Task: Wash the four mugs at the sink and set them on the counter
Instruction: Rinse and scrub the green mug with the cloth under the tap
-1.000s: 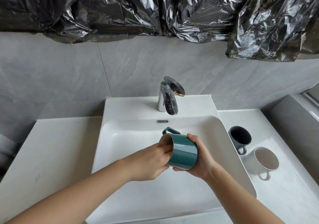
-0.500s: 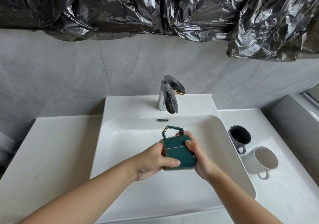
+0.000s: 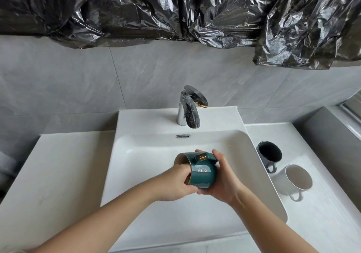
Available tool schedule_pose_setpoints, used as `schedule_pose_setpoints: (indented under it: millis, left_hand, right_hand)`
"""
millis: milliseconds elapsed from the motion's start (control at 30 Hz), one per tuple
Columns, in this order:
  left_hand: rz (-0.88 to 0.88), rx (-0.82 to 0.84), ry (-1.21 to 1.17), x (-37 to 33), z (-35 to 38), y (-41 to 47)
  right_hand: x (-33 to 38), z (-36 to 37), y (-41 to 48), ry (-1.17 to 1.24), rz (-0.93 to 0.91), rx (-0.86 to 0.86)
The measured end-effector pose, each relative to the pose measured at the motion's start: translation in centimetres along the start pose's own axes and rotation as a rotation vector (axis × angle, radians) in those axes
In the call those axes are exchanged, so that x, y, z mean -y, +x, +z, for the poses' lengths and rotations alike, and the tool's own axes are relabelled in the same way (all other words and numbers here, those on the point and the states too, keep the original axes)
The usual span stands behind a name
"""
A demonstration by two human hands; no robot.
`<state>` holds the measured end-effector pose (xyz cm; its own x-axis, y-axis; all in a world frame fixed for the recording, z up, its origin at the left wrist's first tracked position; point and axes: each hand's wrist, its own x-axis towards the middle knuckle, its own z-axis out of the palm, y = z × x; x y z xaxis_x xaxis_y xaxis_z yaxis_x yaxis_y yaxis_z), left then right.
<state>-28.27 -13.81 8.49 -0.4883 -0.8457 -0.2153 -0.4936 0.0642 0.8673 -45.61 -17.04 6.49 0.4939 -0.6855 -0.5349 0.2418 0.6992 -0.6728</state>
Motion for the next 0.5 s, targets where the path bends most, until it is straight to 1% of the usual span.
schedule_pose_setpoints:
  millis: [33,100,133,167,200,233,300,333,367,400,433,467,500]
  left_hand:
    - [-0.042,0.003,-0.163,-0.1,0.0,-0.1]
    - [-0.057,0.013,-0.471,-0.5,-0.2,-0.3]
    - [-0.054,0.015,-0.561,-0.5,-0.3,-0.3]
    - [-0.056,0.007,-0.589,-0.5,-0.4,-0.3]
    - [-0.061,-0.011,-0.544,-0.5,-0.5,-0.4]
    - [-0.06,-0.029,-0.433,-0.5,-0.6,-0.5]
    - [-0.002,-0.027,-0.103,-0.2,-0.8,-0.7]
    - [0.052,-0.002,0.055,0.0,-0.8,-0.7]
    - [0.098,0.029,0.162,0.1,-0.8,-0.7]
    - [0.102,0.055,0.191,-0.1,-0.9,-0.7]
    - [0.065,0.075,0.161,-0.2,-0.9,-0.6]
    - [0.0,0.09,0.052,-0.2,-0.9,-0.6]
    - [-0.053,0.1,-0.128,-0.4,-0.8,-0.5]
  right_hand:
    - [-0.2,0.0,0.0,-0.019,-0.05,0.004]
    - [-0.8,-0.1,0.2,-0.042,-0.143,0.029]
    - [-0.9,-0.3,0.2,-0.062,-0.18,0.045]
    - [-1.0,-0.4,0.2,-0.081,-0.207,0.064]
    - [-0.9,-0.6,0.1,-0.095,-0.21,0.086]
    - [-0.6,-0.8,0.0,-0.092,-0.18,0.12]
    - [0.4,-1.2,-0.3,-0.034,-0.016,0.187]
    - [1.1,-1.1,-0.5,-0.017,0.076,0.184]
    - [1.5,-0.8,-0.7,-0.04,0.143,0.151]
    - [1.7,-0.4,-0.6,-0.095,0.177,0.103]
    - [1.6,-0.1,-0.6,-0.143,0.182,0.055]
    - [1.3,0.2,-0.4,-0.164,0.158,0.026]
    - [0.8,0.3,-0.2,-0.16,0.097,0.02]
